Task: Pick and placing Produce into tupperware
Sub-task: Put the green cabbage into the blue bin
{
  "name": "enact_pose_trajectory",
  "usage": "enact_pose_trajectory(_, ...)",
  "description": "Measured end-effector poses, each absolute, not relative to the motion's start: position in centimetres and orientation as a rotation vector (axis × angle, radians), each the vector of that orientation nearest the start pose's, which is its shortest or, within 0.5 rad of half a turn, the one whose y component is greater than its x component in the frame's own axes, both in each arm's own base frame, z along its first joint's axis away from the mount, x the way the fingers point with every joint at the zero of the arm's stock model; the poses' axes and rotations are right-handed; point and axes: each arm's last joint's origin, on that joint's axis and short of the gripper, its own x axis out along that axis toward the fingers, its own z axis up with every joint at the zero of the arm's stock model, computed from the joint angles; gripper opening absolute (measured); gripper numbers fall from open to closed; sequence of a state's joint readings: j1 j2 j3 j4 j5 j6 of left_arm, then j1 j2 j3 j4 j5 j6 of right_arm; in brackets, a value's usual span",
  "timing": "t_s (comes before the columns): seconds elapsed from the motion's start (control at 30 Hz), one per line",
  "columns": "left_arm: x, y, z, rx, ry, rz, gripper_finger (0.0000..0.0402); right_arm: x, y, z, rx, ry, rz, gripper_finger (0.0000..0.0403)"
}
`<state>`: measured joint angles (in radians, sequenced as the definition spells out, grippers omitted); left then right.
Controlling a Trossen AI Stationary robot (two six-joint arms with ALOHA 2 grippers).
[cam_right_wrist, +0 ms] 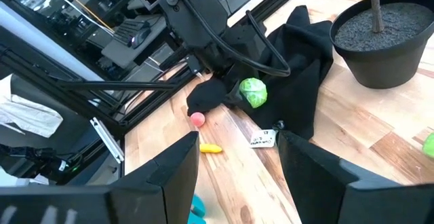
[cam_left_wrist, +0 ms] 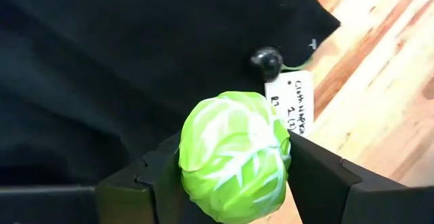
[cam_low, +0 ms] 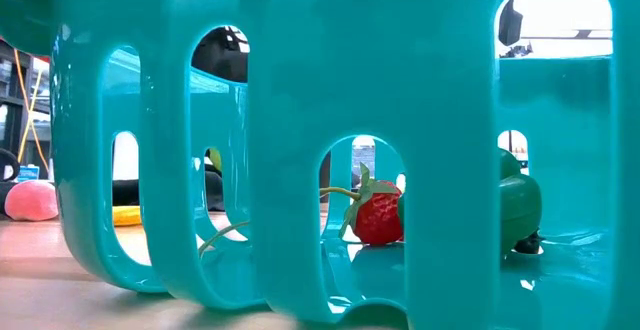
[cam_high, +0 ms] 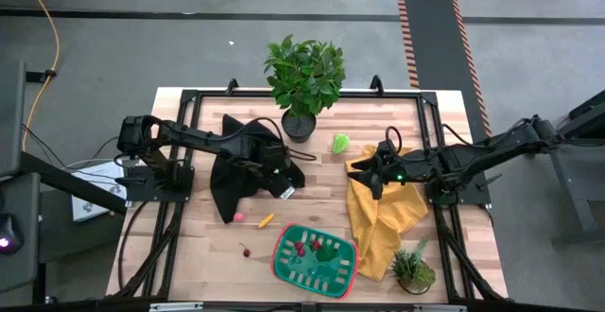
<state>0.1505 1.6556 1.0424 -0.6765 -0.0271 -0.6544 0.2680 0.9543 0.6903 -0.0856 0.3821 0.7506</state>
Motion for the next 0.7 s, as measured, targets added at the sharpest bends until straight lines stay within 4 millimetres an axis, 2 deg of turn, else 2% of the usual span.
enact_pose_trajectory(0.33,30.7,4.5,19.2,-0.687,1.105,0.466,0.0217,20.4,4.5,28.0,0.62,0.272,-0.229,0.0193)
enact_pose_trajectory(0.7,30.2,4.3,22.6,-0.686,0.945,0.354,0.0208,20.4,4.5,28.1,0.614,0.273,-0.227,0.0193)
